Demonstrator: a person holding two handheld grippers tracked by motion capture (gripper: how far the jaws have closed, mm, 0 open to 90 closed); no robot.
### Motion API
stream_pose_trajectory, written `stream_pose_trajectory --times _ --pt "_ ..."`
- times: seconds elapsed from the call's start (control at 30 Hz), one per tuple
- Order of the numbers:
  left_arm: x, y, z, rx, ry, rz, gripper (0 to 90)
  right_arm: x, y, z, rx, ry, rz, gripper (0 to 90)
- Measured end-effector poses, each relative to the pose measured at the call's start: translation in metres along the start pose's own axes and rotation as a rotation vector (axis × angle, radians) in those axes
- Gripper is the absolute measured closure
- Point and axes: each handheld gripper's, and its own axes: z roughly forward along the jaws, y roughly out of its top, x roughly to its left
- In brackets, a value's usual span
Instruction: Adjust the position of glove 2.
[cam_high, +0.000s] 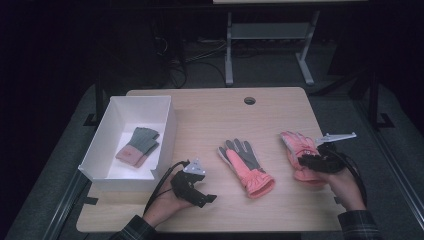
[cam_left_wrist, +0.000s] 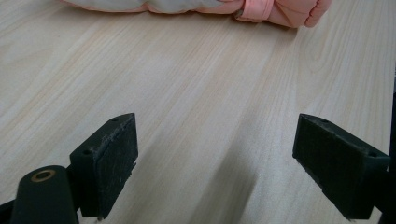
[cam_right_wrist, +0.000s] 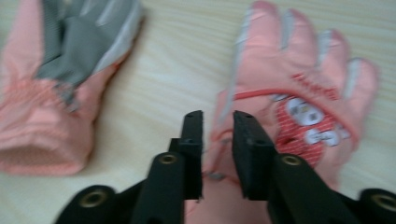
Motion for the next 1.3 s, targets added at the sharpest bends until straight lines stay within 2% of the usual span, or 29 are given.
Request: stream_pose_trajectory --times 0.1,0.2,0.43,0.47,0.6,0.67,0.73,0.97,1.03,1.13,1.3 --pt "0.000 0.000 0.000 -0.001 0.001 0.000 13.6 -0.011 0.007 0.007 -0.001 -0.044 0.031 53.5" --pt "0.000 0.000 -0.001 0.001 0.002 0.001 13.6 -0.018 0.009 0.013 -0.007 -0.063 0.072 46.6" --pt "0.000 0.000 0.000 0.001 0.001 0.000 13.6 -0.023 0.006 0.020 -0.006 -0.104 0.106 42.5" --pt "0.000 0.000 0.000 0.002 0.002 0.000 13.6 -0.023 0.006 0.022 0.009 -0.108 0.121 42.9" --pt "0.001 -0.001 0.000 0.009 0.003 0.002 13.6 -0.024 0.003 0.032 0.051 -0.107 0.107 47.4" --pt "0.001 -0.001 0.000 0.015 0.002 0.009 13.6 -0.022 0.002 0.037 0.064 -0.113 0.109 52.5" --pt "0.001 0.000 0.002 0.008 -0.001 -0.006 13.6 -0.021 0.001 0.040 0.066 -0.113 0.109 59.6" --pt "0.000 -0.001 0.003 0.024 -0.005 0.004 13.6 -0.026 -0.002 0.036 0.037 -0.092 0.086 83.0" --pt "0.001 -0.001 0.003 0.016 -0.003 -0.007 13.6 -0.027 -0.001 0.033 0.028 -0.081 0.085 84.7" --pt "0.004 -0.001 0.001 0.020 -0.002 -0.002 13.7 -0.029 0.001 0.029 0.026 -0.059 0.065 85.6" --pt "0.005 -0.001 0.001 0.006 -0.002 -0.019 13.7 -0.031 0.004 0.017 0.017 -0.009 0.071 85.9"
